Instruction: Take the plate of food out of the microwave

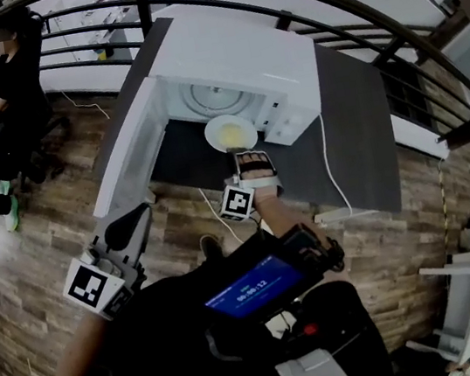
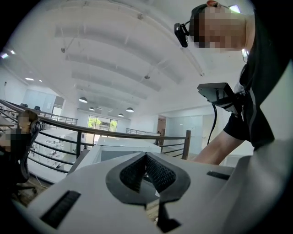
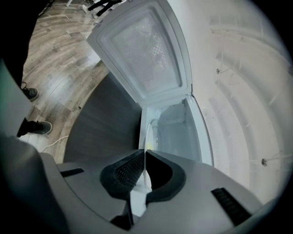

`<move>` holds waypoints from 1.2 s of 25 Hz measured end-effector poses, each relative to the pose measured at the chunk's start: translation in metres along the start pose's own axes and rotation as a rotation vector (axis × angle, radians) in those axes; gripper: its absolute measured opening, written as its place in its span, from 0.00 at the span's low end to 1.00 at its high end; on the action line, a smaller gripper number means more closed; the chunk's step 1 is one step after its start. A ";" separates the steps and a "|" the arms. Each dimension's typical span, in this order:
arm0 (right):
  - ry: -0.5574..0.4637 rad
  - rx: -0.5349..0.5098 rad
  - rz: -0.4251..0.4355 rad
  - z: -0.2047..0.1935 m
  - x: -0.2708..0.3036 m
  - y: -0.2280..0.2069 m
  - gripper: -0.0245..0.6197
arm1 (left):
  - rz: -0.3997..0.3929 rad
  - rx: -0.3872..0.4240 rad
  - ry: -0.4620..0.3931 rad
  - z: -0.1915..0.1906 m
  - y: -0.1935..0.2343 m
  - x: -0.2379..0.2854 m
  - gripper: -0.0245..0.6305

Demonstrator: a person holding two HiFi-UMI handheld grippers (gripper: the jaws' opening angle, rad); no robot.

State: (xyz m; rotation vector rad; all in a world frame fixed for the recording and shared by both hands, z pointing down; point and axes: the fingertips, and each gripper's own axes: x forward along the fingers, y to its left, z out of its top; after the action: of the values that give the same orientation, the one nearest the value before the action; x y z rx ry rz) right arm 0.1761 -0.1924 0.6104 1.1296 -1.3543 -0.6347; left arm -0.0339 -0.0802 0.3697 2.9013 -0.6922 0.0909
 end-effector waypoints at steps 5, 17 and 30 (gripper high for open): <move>0.081 0.033 0.005 -0.033 -0.042 0.024 0.06 | -0.078 -0.012 -0.017 -0.003 -0.020 0.001 0.04; 0.286 0.085 -0.030 -0.093 -0.134 0.041 0.06 | -0.216 -0.056 0.013 -0.015 -0.052 -0.016 0.04; 0.177 0.012 -0.044 -0.101 -0.162 0.012 0.06 | -0.199 -0.059 0.010 -0.001 -0.059 0.024 0.04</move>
State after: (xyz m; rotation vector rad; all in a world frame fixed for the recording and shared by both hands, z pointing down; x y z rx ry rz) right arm 0.2420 -0.0177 0.5675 1.1989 -1.1864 -0.5455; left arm 0.0138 -0.0390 0.3649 2.8919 -0.3947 0.0601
